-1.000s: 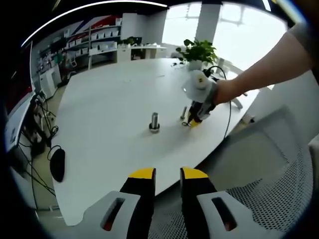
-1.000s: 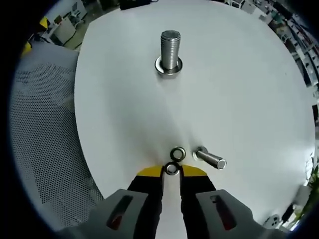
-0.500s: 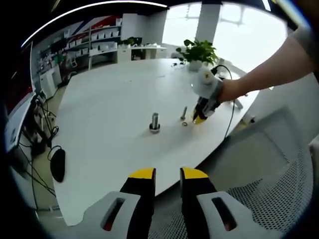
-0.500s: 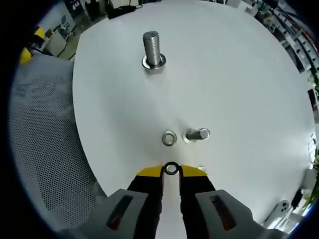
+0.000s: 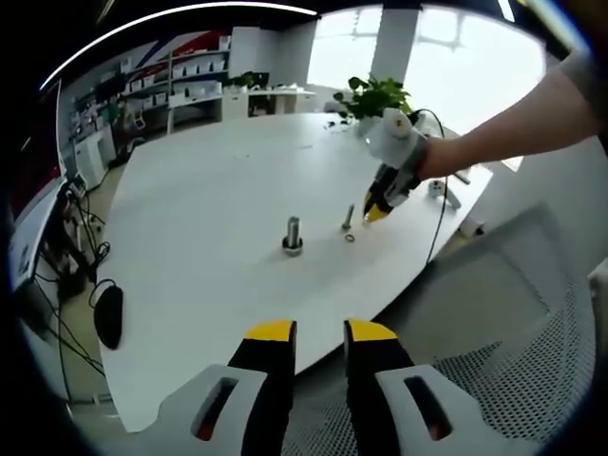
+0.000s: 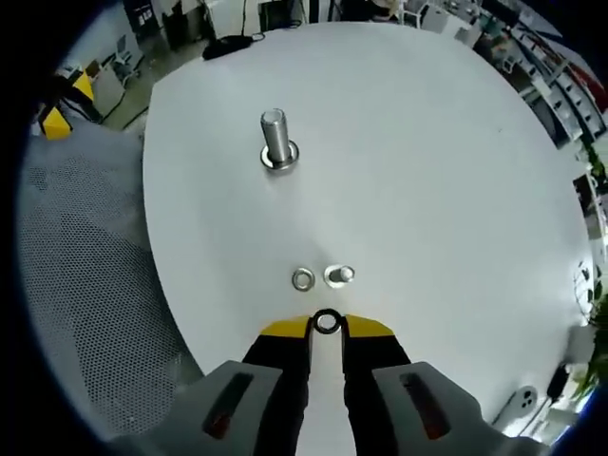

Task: Place the washer onto the threaded stud by aligning its center hole with the stud, sliding it down to the base, and recovering from edge contact or off-axis alignment until the washer reaches the visible bottom stop.

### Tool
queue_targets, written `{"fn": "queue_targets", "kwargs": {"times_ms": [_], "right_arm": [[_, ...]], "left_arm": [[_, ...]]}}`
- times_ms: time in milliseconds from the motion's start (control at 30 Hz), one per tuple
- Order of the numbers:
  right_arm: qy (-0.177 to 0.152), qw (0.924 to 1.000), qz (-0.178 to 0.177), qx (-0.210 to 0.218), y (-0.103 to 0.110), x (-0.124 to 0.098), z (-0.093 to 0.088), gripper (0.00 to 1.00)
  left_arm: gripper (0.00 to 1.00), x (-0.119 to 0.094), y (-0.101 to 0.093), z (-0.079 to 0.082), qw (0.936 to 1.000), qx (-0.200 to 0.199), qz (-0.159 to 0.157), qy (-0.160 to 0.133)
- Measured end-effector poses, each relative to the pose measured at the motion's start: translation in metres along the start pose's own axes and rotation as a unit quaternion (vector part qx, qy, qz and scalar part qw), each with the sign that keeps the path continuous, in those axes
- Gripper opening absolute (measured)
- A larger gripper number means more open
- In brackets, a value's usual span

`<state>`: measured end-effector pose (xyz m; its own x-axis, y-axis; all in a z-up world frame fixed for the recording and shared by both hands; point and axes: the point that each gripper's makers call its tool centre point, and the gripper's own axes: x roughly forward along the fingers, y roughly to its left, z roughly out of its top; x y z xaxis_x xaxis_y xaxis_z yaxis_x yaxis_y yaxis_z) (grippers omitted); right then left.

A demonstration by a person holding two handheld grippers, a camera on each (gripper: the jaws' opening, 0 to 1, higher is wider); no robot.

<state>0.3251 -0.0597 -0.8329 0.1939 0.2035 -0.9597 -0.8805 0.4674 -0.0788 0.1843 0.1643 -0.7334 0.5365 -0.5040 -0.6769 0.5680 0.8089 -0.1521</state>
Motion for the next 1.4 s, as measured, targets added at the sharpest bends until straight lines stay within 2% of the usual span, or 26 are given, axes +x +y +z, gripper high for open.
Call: {"fn": "queue_targets", "kwargs": {"times_ms": [100, 700, 933, 1400], "right_arm": [[-0.006, 1.0000, -0.003, 0.001, -0.003, -0.003, 0.003, 0.14], [-0.032, 0.9988, -0.015, -0.033, -0.010, -0.021, 0.027, 0.14], [-0.030, 0.9984, -0.010, -0.046, -0.007, -0.015, 0.035, 0.14], [-0.015, 0.9987, -0.005, -0.048, -0.007, -0.006, 0.032, 0.14]], "left_arm": [[0.19, -0.001, -0.001, 0.003, 1.0000, -0.003, -0.003, -0.009], [0.19, -0.001, -0.002, 0.002, 1.0000, 0.001, -0.006, -0.008], [0.19, -0.001, -0.002, 0.002, 1.0000, 0.000, -0.005, -0.006], [0.19, -0.001, -0.001, 0.002, 1.0000, 0.001, -0.004, -0.006]]}}
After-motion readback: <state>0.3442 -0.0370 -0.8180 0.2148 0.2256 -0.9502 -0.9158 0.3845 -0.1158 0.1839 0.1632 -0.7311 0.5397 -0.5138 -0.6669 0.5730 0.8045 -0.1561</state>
